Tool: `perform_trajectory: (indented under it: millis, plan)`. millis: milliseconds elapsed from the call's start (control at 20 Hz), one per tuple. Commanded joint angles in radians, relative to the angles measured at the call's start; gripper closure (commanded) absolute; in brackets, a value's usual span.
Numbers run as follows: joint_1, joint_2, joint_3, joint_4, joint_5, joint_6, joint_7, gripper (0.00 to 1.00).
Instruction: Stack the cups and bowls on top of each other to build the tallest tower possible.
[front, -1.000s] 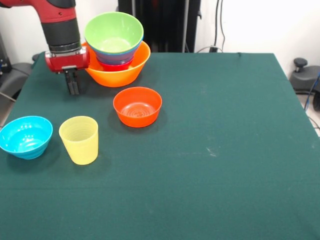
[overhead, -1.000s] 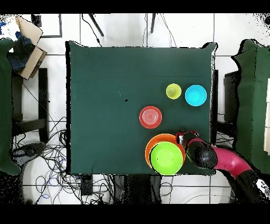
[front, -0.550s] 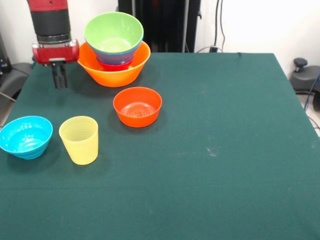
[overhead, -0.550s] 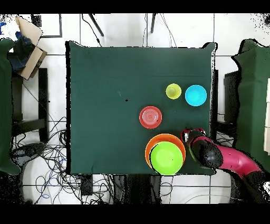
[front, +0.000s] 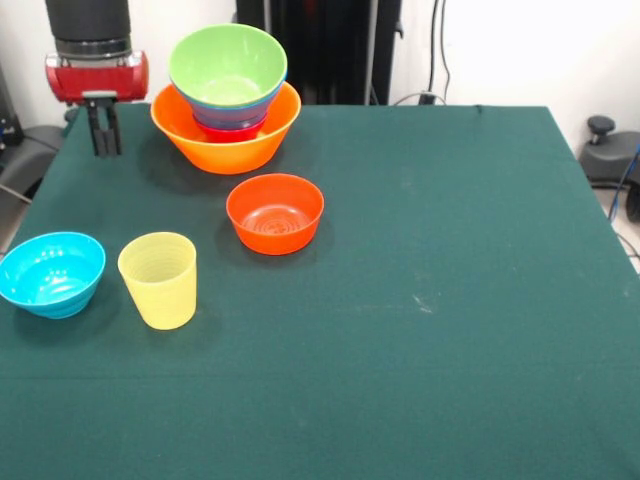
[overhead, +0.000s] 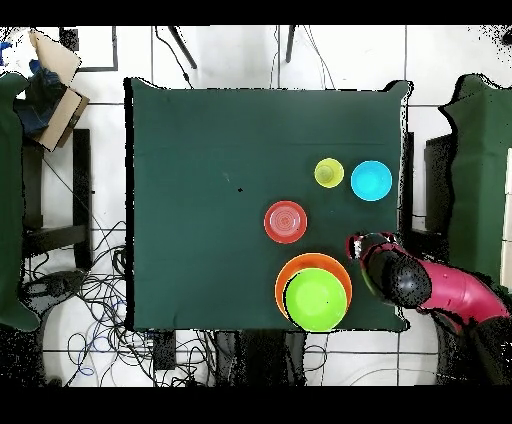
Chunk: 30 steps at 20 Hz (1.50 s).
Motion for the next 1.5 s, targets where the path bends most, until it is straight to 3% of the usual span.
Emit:
perform_trajectory:
  millis: [50, 400, 550, 800, 1250, 1500]
  plan:
    - [0.075, -0.128, 0.06, -0.045, 0.095, 0.249, -0.016, 1.0]
    - [0.095, -0.245, 0.082, -0.069, 0.169, 0.399, -0.055, 1.0]
    - [0.127, -0.251, 0.076, -0.108, 0.171, 0.445, -0.049, 1.0]
    - [0.212, -0.176, 0.038, -0.135, 0.124, 0.35, 0.059, 1.0]
    - [0.32, -0.197, -0.04, -0.091, 0.131, 0.271, 0.172, 1.0]
    - [0.373, -0.173, -0.079, -0.095, 0.132, 0.23, 0.219, 1.0]
